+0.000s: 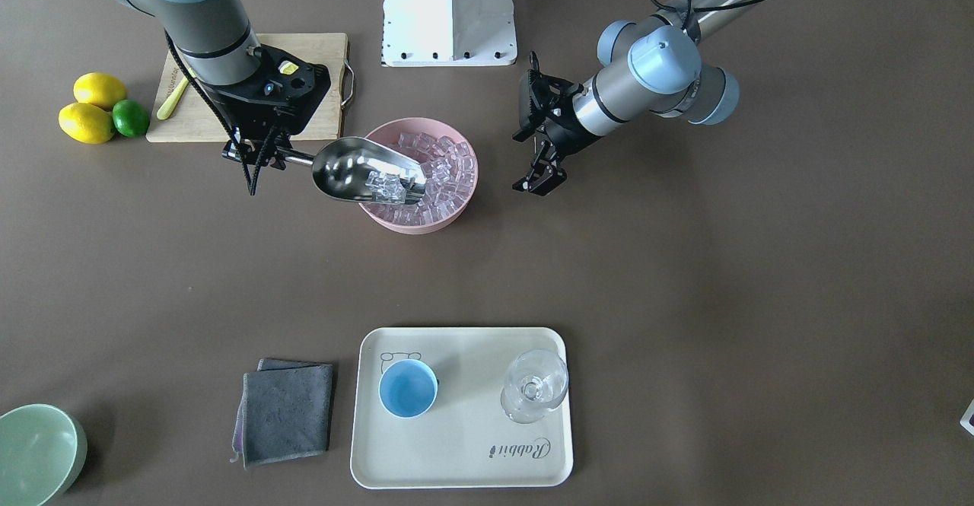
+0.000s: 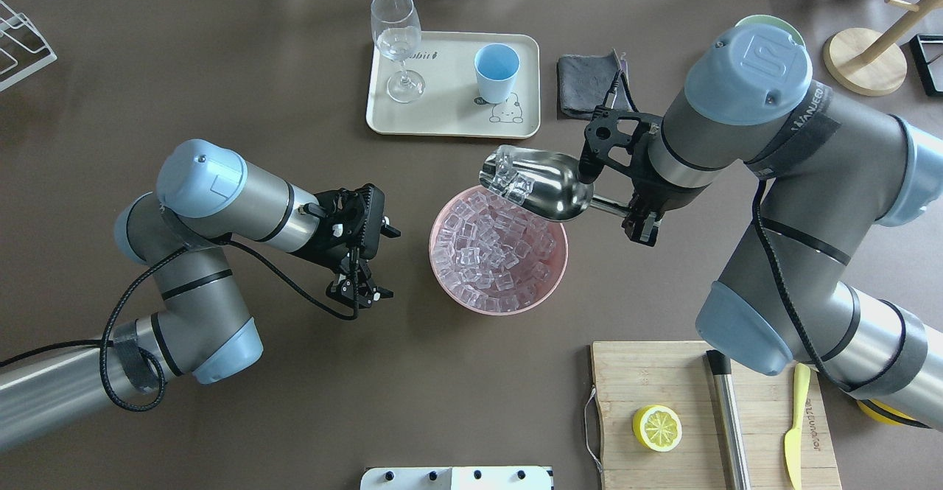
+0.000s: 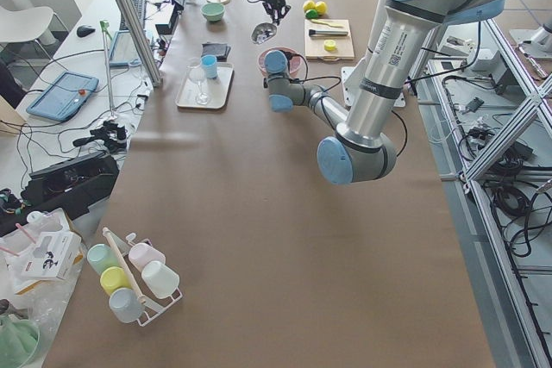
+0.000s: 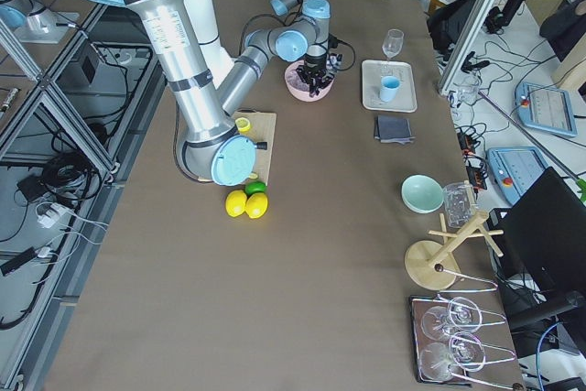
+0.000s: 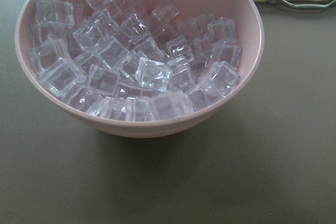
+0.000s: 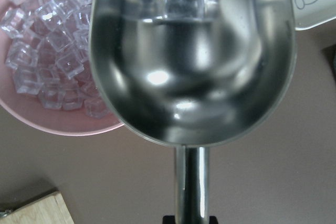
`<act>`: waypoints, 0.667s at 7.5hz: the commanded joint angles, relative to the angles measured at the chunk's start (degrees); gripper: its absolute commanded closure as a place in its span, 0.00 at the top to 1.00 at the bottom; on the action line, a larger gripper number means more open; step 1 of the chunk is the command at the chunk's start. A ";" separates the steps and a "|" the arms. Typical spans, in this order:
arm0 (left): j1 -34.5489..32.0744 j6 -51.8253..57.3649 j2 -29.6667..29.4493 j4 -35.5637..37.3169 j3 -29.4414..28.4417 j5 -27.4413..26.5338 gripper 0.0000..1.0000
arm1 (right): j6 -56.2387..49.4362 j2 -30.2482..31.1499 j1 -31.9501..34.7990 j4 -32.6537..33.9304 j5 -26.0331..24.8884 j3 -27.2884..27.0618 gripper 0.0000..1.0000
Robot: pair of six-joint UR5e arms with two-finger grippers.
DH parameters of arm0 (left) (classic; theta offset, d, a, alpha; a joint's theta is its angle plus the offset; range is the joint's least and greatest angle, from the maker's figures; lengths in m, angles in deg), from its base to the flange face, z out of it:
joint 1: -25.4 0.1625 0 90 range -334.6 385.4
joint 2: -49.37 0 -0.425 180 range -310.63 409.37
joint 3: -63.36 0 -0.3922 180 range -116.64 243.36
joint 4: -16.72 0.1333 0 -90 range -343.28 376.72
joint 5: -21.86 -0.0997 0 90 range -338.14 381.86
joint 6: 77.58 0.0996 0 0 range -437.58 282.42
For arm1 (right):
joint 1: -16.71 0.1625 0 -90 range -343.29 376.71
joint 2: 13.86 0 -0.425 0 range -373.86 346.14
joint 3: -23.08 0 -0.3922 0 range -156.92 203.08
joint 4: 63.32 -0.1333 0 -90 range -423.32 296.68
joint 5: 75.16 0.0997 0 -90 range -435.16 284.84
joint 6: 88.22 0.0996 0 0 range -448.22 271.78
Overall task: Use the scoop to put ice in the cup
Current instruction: 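Carry the ice-filled scoop to the light-blue cup with the right gripper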
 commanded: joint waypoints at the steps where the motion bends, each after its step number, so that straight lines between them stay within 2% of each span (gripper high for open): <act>1: -0.57 0.14 1.49 3.70 2.91 1.67 0.99 | 18.67 -0.32 2.65 -1.47 -0.16 -0.95 0.00; 3: -1.88 0.14 6.40 8.09 10.10 2.20 0.99 | 25.14 -0.41 3.01 -1.48 0.97 -0.86 0.00; 5: -3.72 0.14 9.48 10.04 14.16 2.20 0.99 | 30.68 -1.56 3.27 -0.34 3.78 -0.69 0.00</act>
